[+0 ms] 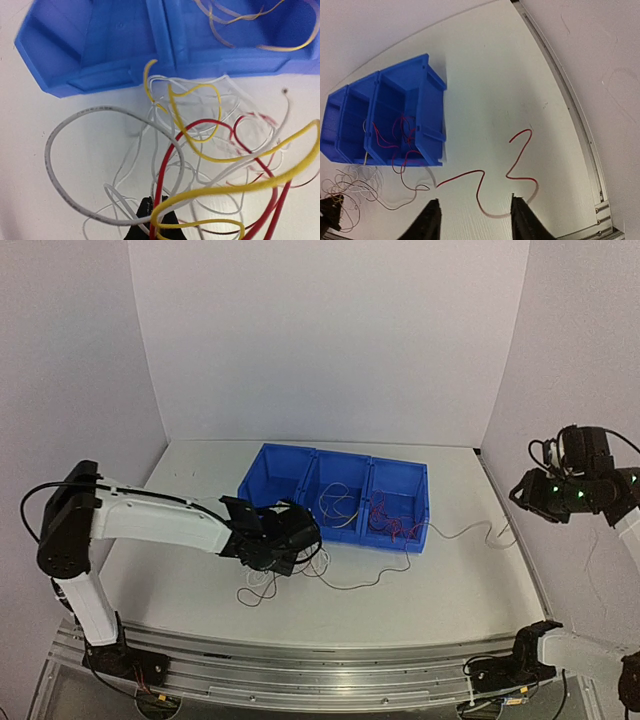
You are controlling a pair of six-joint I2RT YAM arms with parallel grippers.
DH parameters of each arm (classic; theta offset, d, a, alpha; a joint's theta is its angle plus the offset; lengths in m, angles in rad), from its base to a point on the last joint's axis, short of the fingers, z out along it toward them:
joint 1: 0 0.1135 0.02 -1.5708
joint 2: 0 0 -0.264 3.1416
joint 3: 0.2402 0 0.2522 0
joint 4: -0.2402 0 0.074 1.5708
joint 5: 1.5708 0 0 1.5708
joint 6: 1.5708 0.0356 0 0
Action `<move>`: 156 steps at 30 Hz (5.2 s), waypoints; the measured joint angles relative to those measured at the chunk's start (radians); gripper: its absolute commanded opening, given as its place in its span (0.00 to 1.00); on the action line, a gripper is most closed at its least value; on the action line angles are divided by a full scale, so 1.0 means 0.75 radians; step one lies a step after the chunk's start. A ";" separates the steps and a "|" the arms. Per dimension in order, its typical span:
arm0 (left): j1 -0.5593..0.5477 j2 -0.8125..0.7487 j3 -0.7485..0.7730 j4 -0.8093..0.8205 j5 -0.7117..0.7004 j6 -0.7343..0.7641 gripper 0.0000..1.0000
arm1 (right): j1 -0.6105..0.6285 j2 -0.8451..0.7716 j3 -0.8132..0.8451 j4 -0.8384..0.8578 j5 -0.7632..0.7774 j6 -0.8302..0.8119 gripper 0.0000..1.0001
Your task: Untangle the cables
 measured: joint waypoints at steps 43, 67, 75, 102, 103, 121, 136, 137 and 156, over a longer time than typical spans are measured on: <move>-0.016 -0.516 0.233 0.025 0.254 0.108 0.00 | 1.230 0.729 -0.443 1.495 -0.342 -0.584 0.60; 0.226 -0.644 -0.170 -0.103 0.149 -0.162 0.13 | 1.232 0.324 -0.488 1.068 0.781 0.180 0.00; 0.370 -0.774 -0.396 -0.110 0.195 -0.229 0.16 | 1.169 0.050 -0.512 0.722 1.085 0.290 0.00; 0.625 -0.616 -0.606 0.014 0.341 -0.247 0.00 | 1.048 -0.293 -0.177 0.567 1.622 -0.429 0.00; 0.625 -0.612 -0.607 0.024 0.351 -0.240 0.00 | 1.048 -0.273 -0.167 0.562 1.591 -0.437 0.00; 0.625 -0.614 -0.629 0.186 0.499 -0.138 0.11 | 1.050 0.316 0.691 0.528 0.977 -0.617 0.00; 0.625 -0.586 -0.665 0.275 0.560 -0.118 0.11 | 1.039 0.890 1.285 0.689 0.814 -0.890 0.00; 0.625 -0.581 -0.665 0.279 0.561 -0.118 0.11 | 1.033 0.932 1.328 0.709 0.811 -0.915 0.00; 0.625 -0.449 -0.649 0.314 0.584 -0.095 0.09 | 0.761 1.352 1.870 0.948 0.690 -1.030 0.00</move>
